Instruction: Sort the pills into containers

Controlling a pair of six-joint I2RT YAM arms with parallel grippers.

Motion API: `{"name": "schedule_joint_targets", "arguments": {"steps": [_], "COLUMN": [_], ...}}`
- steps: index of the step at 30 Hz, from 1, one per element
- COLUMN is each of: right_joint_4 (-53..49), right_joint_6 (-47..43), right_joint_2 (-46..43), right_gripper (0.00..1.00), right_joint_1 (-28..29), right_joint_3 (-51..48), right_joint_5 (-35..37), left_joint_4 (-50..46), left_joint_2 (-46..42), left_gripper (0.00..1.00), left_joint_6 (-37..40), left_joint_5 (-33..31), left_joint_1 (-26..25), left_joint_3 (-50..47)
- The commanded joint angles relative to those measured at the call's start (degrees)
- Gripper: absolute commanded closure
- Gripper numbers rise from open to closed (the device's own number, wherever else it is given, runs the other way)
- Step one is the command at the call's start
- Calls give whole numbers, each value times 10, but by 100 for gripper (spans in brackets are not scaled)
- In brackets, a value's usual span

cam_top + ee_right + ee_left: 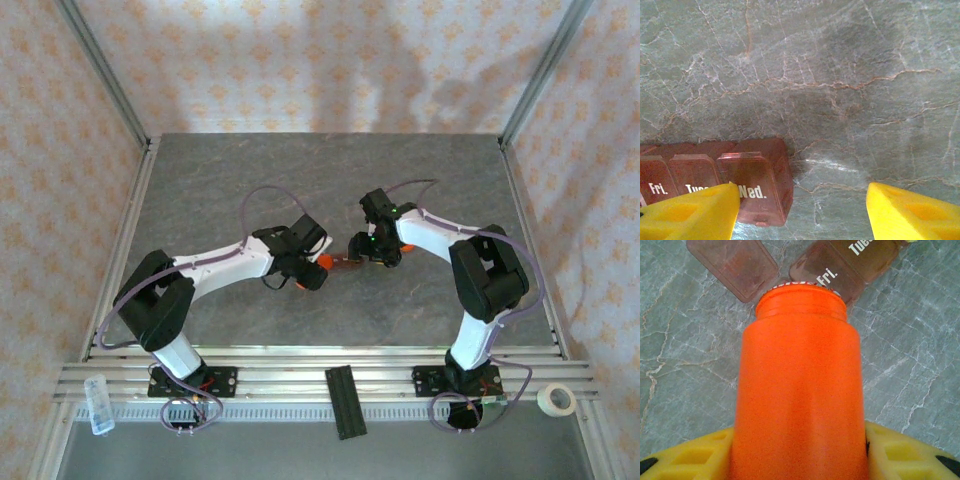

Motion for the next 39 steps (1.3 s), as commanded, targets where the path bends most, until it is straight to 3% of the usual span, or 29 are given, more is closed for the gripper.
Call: {"name": "schedule_joint_targets", "arguments": {"steps": [1, 39], "right_joint_4": [-18, -17], "right_joint_6": [-5, -2], "right_joint_2": [19, 27], "right_gripper": [32, 33], "right_joint_1": [3, 3], "right_joint_3": [3, 3], "right_joint_5": [20, 14], "left_joint_4": [-36, -112], "left_joint_2": [12, 47], "left_gripper": [100, 100], "left_joint_6": [12, 54], "left_joint_5": [-23, 4], "left_joint_1": [-3, 19], "left_joint_3": [19, 85]}}
